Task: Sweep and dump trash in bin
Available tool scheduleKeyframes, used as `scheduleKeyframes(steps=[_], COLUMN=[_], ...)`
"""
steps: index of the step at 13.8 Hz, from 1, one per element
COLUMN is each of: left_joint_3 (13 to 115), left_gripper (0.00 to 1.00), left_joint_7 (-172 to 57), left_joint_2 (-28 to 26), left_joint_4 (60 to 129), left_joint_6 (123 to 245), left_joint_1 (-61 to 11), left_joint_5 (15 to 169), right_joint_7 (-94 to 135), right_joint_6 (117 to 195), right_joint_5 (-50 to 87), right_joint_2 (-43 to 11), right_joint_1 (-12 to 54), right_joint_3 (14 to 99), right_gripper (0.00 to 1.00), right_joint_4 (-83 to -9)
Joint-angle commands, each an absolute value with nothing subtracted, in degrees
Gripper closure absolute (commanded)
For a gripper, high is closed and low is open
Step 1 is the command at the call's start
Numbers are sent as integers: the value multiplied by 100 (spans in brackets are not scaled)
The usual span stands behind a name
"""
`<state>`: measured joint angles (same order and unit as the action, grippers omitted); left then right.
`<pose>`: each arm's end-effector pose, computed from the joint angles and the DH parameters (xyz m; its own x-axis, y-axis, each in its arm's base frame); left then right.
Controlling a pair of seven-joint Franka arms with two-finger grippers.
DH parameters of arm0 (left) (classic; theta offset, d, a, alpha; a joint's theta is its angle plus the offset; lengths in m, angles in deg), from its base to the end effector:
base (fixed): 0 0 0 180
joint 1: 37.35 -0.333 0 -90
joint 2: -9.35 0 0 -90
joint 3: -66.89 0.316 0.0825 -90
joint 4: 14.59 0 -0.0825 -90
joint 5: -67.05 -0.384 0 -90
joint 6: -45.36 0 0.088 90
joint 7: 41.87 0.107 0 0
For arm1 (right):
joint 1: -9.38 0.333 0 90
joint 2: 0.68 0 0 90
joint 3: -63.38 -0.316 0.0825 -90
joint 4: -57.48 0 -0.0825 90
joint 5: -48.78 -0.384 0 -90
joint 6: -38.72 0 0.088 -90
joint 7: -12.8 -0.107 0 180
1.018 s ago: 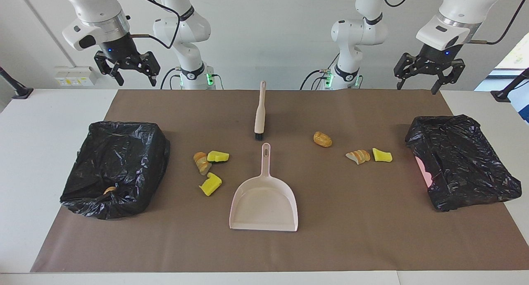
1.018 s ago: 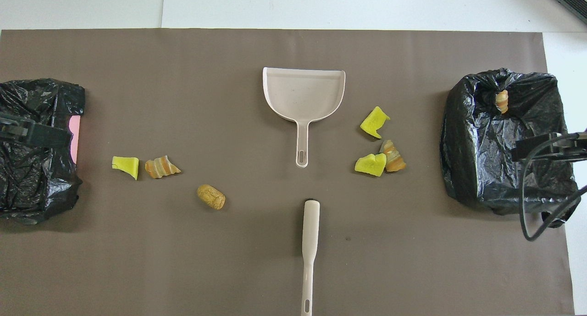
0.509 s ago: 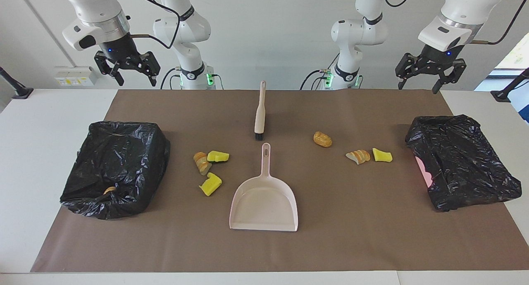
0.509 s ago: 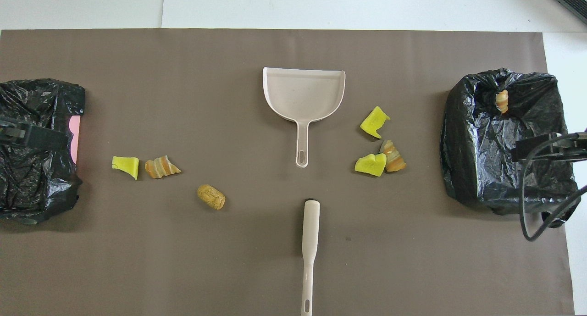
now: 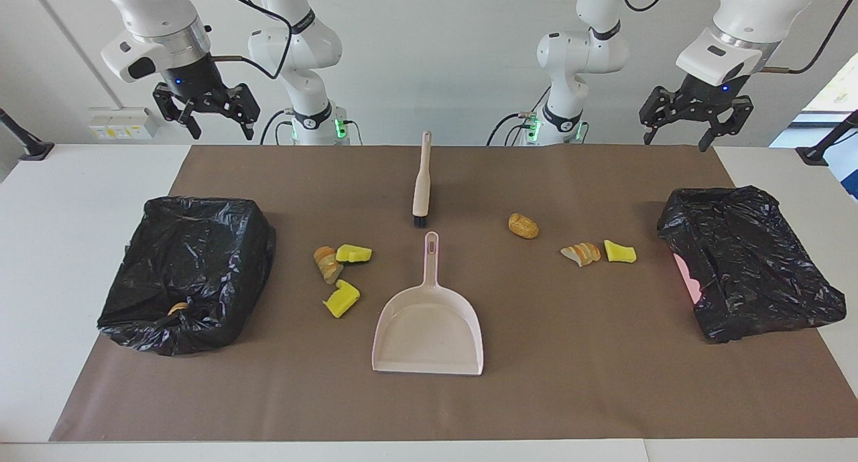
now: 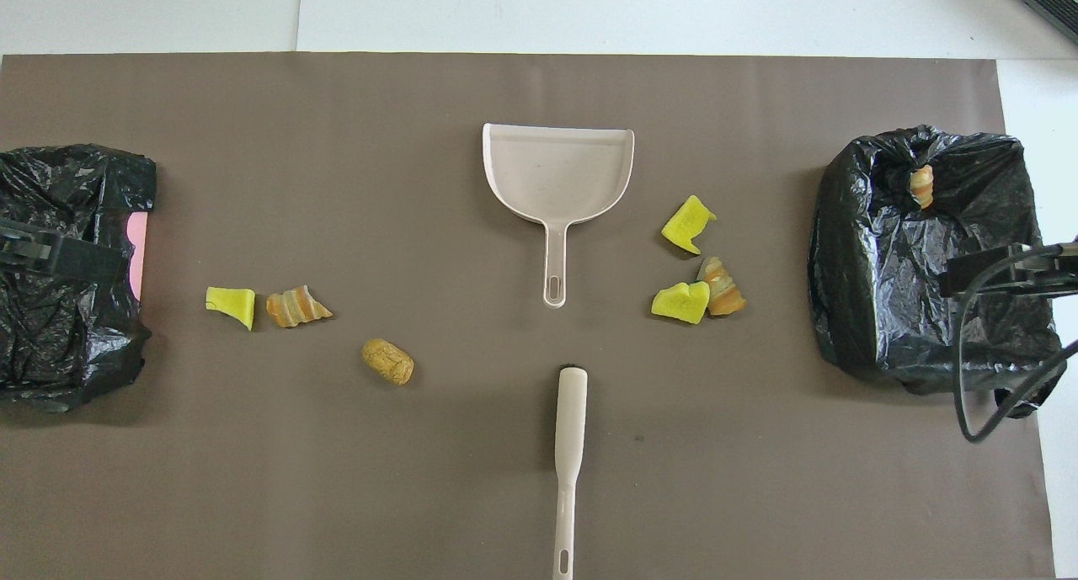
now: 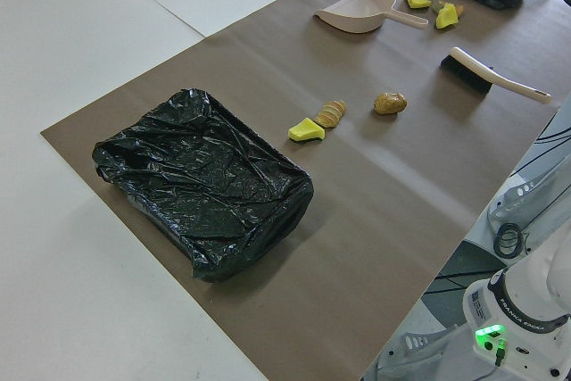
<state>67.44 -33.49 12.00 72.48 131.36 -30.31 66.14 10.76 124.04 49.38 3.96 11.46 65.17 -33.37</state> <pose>0.5297 -0.0583 0.6674 0.9665 -0.2555 0.0250 -0.2551 -0.9667 -0.0192 0.5207 0.0007 0.6540 0.9994 -0.0313 -0.0153 -0.0311 -0.9995 0.0085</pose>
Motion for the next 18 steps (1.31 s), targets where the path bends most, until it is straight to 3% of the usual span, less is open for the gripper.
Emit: scheduleKeyframes(steps=[1, 6, 10, 18], left_joint_3=[6733, 6672, 6496, 6452], left_gripper=[0, 0, 0, 0], left_joint_7=[-3422, -3457, -3790, -5652], left_joint_2=[1427, 1506, 1927, 2376], left_joint_4=[7515, 7725, 8331, 9754], left_joint_6=[13166, 13202, 13342, 13982], left_joint_1=[-3050, -2979, -2743, -926], left_joint_5=[6644, 6644, 6644, 6661], right_joint_7=[999, 1008, 999, 1219], right_joint_6=[12512, 12494, 12494, 12388], right_joint_5=[4825, 4825, 4825, 4816], right_joint_2=[548, 539, 548, 600], right_joint_1=[1105, 1114, 1105, 1149], right_joint_3=[6505, 6496, 6496, 6497], right_gripper=[0, 0, 0, 0], right_joint_4=[-3516, -3516, -3516, -3743])
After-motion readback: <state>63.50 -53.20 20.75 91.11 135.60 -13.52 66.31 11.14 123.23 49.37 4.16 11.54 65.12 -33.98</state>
